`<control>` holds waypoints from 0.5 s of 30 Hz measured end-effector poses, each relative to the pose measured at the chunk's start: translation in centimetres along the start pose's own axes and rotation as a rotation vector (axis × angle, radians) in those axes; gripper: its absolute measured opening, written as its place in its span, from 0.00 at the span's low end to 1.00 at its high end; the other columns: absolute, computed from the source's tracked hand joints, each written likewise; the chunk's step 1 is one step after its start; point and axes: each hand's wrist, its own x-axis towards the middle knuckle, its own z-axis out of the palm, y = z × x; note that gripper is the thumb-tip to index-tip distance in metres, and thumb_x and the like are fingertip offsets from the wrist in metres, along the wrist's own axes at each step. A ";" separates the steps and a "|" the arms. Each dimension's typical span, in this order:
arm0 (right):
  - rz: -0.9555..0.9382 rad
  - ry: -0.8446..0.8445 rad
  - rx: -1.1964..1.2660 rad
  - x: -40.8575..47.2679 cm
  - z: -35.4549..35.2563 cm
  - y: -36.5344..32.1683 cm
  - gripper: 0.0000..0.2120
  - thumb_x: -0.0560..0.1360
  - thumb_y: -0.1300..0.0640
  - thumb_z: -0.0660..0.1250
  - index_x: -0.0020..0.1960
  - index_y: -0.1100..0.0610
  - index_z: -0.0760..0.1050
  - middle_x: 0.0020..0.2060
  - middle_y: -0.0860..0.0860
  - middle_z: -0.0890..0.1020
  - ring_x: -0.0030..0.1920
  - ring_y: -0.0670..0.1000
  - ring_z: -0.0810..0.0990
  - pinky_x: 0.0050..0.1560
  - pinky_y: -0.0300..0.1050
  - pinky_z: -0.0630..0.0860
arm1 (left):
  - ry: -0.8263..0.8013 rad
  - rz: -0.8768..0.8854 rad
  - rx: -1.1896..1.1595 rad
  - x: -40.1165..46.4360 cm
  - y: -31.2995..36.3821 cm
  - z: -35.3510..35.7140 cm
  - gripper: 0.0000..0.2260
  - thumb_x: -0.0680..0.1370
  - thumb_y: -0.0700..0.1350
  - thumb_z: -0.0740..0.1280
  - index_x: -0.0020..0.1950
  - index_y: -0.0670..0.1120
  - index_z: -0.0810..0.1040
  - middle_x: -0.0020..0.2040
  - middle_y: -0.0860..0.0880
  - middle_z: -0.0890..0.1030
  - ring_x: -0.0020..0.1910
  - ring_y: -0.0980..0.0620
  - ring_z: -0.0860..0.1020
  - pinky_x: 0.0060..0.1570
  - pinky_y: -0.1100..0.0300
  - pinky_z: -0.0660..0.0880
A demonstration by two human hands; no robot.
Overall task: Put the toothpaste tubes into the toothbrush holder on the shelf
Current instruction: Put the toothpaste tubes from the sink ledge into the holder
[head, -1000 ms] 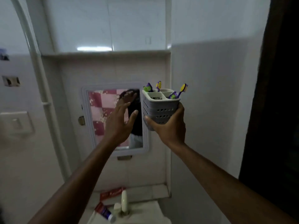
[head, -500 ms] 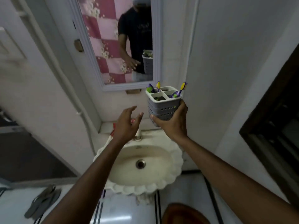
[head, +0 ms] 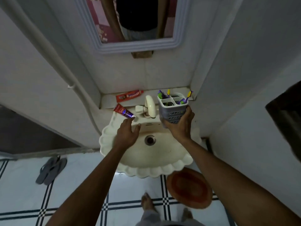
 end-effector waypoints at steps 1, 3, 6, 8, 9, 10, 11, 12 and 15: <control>0.014 0.009 -0.007 0.4 0.9 0.7 0.62 0.60 0.44 0.91 0.82 0.56 0.58 0.68 0.55 0.68 0.64 0.50 0.74 0.61 0.46 0.79 | -0.013 0.006 0.014 0.5 -0.7 0.4 0.25 0.84 0.59 0.65 0.77 0.47 0.73 0.73 0.46 0.78 0.71 0.44 0.76 0.69 0.45 0.74; 0.039 0.017 -0.012 1.3 2.2 1.5 0.62 0.61 0.45 0.91 0.81 0.58 0.57 0.70 0.56 0.67 0.67 0.50 0.74 0.65 0.51 0.81 | -0.019 0.044 0.064 1.3 -1.9 1.0 0.26 0.83 0.58 0.66 0.77 0.46 0.74 0.73 0.44 0.78 0.71 0.42 0.76 0.69 0.44 0.74; 0.057 0.009 -0.010 2.8 4.1 2.7 0.61 0.62 0.43 0.89 0.80 0.60 0.54 0.75 0.56 0.66 0.72 0.52 0.74 0.68 0.55 0.82 | -0.007 0.069 0.114 3.1 -3.4 1.7 0.24 0.83 0.54 0.68 0.75 0.43 0.76 0.72 0.42 0.79 0.70 0.40 0.77 0.68 0.45 0.74; 0.055 0.004 -0.041 3.3 4.8 2.9 0.60 0.64 0.45 0.89 0.79 0.62 0.54 0.76 0.58 0.67 0.72 0.53 0.75 0.68 0.56 0.81 | -0.025 0.084 0.149 4.4 -4.2 1.7 0.22 0.82 0.50 0.69 0.75 0.43 0.75 0.71 0.42 0.80 0.69 0.40 0.78 0.68 0.44 0.76; 0.057 0.002 -0.048 3.4 5.1 3.1 0.59 0.65 0.45 0.89 0.79 0.63 0.54 0.77 0.59 0.67 0.72 0.56 0.76 0.67 0.57 0.82 | -0.039 0.096 0.166 5.1 -4.6 1.7 0.22 0.81 0.48 0.69 0.75 0.44 0.75 0.72 0.42 0.79 0.69 0.40 0.78 0.68 0.42 0.76; 0.069 -0.001 -0.058 3.4 5.2 3.2 0.59 0.65 0.44 0.89 0.78 0.64 0.54 0.77 0.59 0.67 0.72 0.58 0.76 0.66 0.56 0.81 | -0.055 0.105 0.193 5.8 -4.9 1.7 0.22 0.80 0.46 0.69 0.75 0.44 0.75 0.72 0.43 0.79 0.69 0.40 0.77 0.67 0.41 0.76; 0.081 -0.001 -0.061 3.2 5.4 3.4 0.59 0.65 0.44 0.89 0.78 0.64 0.54 0.77 0.60 0.67 0.73 0.60 0.77 0.66 0.54 0.81 | -0.077 0.109 0.235 6.5 -5.1 1.6 0.22 0.80 0.44 0.69 0.75 0.45 0.75 0.73 0.43 0.78 0.71 0.40 0.77 0.67 0.39 0.76; 0.098 0.004 -0.052 3.0 5.4 3.4 0.60 0.64 0.44 0.89 0.78 0.64 0.54 0.77 0.60 0.67 0.73 0.61 0.77 0.67 0.51 0.79 | -0.114 0.109 0.290 7.1 -5.2 1.5 0.24 0.79 0.42 0.69 0.75 0.45 0.75 0.75 0.43 0.76 0.73 0.39 0.75 0.69 0.38 0.74; 0.105 0.037 0.018 2.3 5.3 3.7 0.63 0.63 0.41 0.89 0.81 0.60 0.53 0.78 0.58 0.65 0.73 0.54 0.75 0.69 0.49 0.78 | -0.235 0.138 0.489 8.8 -5.5 0.8 0.32 0.74 0.37 0.72 0.79 0.49 0.73 0.80 0.46 0.71 0.80 0.40 0.66 0.75 0.37 0.66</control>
